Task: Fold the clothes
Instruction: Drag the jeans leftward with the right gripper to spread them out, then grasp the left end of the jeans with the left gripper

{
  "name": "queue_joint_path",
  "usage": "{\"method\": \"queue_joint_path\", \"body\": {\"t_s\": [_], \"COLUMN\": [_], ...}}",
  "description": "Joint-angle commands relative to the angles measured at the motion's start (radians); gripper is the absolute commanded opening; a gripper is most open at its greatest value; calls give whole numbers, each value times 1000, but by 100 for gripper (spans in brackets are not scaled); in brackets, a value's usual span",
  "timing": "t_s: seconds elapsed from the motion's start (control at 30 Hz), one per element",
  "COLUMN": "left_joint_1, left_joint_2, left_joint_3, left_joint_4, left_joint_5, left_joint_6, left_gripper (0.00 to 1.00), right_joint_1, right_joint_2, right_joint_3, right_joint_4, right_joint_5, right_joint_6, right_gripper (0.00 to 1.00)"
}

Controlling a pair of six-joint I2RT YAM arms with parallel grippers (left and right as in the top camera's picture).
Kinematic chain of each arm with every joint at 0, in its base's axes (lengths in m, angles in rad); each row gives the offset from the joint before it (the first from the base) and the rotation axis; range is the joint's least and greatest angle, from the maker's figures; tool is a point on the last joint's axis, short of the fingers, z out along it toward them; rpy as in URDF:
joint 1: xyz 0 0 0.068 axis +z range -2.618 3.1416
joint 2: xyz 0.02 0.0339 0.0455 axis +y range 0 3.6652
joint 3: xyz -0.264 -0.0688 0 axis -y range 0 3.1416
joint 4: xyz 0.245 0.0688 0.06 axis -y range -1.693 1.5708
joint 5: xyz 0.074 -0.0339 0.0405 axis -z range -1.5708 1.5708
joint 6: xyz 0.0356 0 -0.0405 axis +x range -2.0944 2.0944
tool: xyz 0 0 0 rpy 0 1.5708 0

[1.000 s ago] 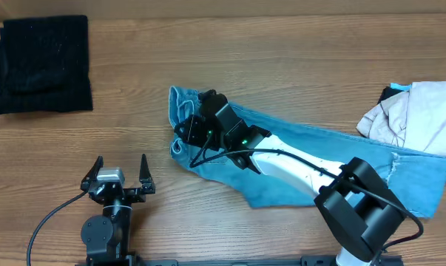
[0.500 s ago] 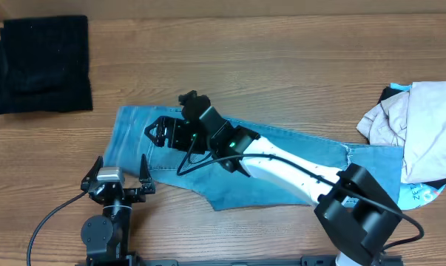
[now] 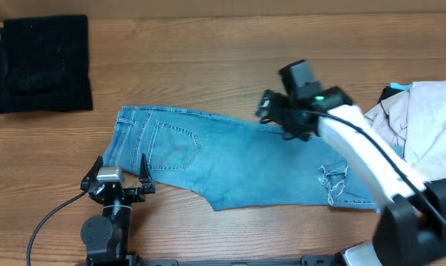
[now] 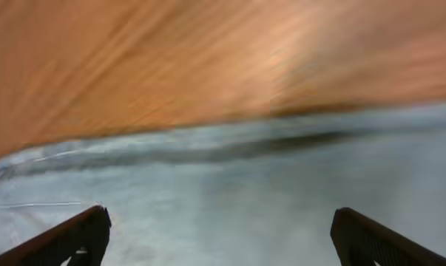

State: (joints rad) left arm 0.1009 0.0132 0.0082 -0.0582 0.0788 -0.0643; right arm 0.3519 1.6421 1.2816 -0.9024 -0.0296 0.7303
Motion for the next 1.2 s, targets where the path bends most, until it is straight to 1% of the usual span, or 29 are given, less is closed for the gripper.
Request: {"method": "queue_joint_path", "body": {"t_s": [0.0,0.03,0.07,0.1,0.13,0.17,0.2,0.27,0.3,0.33,0.4,0.5,0.53,0.57,0.6,0.63,0.67,0.73,0.77,0.8,0.87,0.93,1.0,1.07,1.1,1.17], "left_joint_1": [8,8,8,8,8,8,8,8,8,8,8,9,8,8,8,11,17,47,67,80,101,131,165,188,193,193], "left_joint_2": [-9,-9,-9,-9,-9,-9,-9,-9,-8,-4,43,301,432,596,722,906,1032,1281,1406,1482,1595,1699,1770,1828,1869,1899], "left_joint_3": [-3,-3,-3,-3,-3,-3,-3,13,40,82,194,449,546,653,734,861,951,1116,1170,1181,1181,1181,1181,1181,1181,1181], "left_joint_4": [-5,-4,1,17,25,23,43,140,132,88,-46,-262,-330,-389,-442,-542,-612,-718,-735,-734,-726,-669,-631,-612,-610,-600], "left_joint_5": [38,76,113,158,225,292,350,425,428,429,415,360,379,439,478,482,462,351,264,214,171,173,185,203,203,205], "left_joint_6": [-56,-84,-159,-266,-401,-471,-472,-476,-483,-483,-451,-329,-252,-167,-100,-31,2,5,5,6,16,71,73,85,136,147], "left_gripper": [100,100,100,100,100,100,100,100,100,100,100,100,100,100,100,100,100,100,100,100,100,100,100,100,100,100], "right_joint_1": [-21,-21,-21,-20,-20,-20,-20,-20,-20,-20,-20,-20,-20,-20,-20,-20,-20,-20,-20,-20,-20,-20,-20,-20,-20,-20], "right_joint_2": [-91,-101,-105,-105,-105,-105,-105,-105,-105,-105,-105,-105,-105,-105,-105,-105,-105,-105,-105,-105,-105,-105,-105,-105,-105,-105], "right_joint_3": [10,10,10,10,8,8,8,8,7,6,0,0,0,0,0,0,0,-1,-1,-1,-1,-1,-1,-1,-1,-1], "right_joint_4": [-105,-137,-167,-188,-209,-219,-223,-222,-222,-220,-208,-208,-207,-206,-205,-206,-211,-219,-218,-217,-211,-205,-203,-194,-190,-183], "right_joint_5": [100,100,100,98,99,99,99,99,99,98,96,89,71,61,61,61,61,61,61,61,62,62,62,62,62,61], "right_joint_6": [-32,-32,-32,-32,-32,-32,-32,-31,-30,-23,-24,-24,-24,-24,-24,-24,-24,-25,-25,-25,-25,-29,-29,-29,-29,-29], "right_gripper": [100,100,100,100,100,100,100,100,100,100,100,100,100,100,100,100,100,100,100,100,100,100,100,100,100,100]}}
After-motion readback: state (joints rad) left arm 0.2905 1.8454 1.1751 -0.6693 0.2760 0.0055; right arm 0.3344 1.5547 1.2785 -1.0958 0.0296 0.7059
